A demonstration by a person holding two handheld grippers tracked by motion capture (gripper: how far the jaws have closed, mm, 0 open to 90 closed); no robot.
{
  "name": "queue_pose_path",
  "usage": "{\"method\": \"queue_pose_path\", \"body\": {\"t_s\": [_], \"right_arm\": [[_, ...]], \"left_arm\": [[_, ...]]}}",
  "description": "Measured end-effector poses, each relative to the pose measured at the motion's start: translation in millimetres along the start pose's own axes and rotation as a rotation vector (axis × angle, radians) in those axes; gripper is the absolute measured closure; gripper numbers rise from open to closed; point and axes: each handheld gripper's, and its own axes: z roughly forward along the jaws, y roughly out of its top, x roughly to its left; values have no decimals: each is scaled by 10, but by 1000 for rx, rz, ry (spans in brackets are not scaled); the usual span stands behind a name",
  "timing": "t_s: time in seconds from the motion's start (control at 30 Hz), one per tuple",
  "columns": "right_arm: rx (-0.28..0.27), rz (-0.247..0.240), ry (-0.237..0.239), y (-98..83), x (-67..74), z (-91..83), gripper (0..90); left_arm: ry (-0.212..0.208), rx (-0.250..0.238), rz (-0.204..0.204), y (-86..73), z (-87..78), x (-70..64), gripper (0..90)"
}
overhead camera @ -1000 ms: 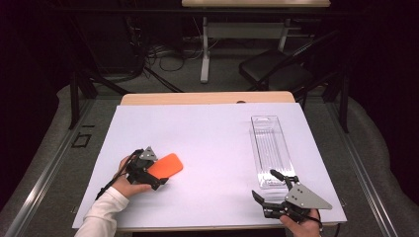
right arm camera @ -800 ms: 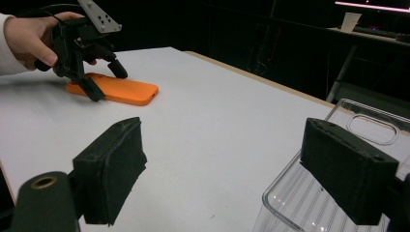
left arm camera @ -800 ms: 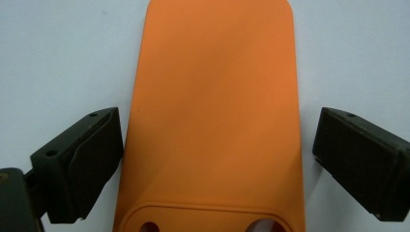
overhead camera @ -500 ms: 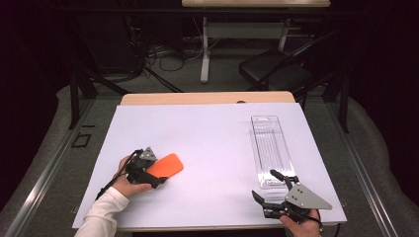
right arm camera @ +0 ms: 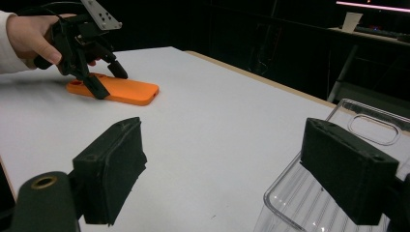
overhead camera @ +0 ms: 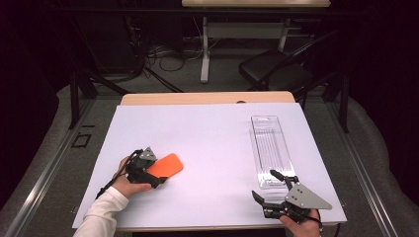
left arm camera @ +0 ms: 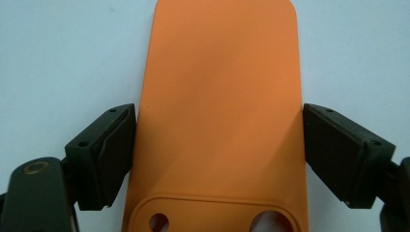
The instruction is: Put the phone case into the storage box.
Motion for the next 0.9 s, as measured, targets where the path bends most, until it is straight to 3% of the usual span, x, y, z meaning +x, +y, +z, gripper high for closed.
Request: {"method": "queue_pose_path", "body": {"t_s": [0.57, 0.9], "right_arm": [[4, -5, 1, 1, 11, 6, 148], [17, 25, 10, 42, 28, 64, 148]], "left_arm": [[-14, 31, -34, 52, -30, -10, 157], [0, 2, -11, 305, -144, -63, 157]]}}
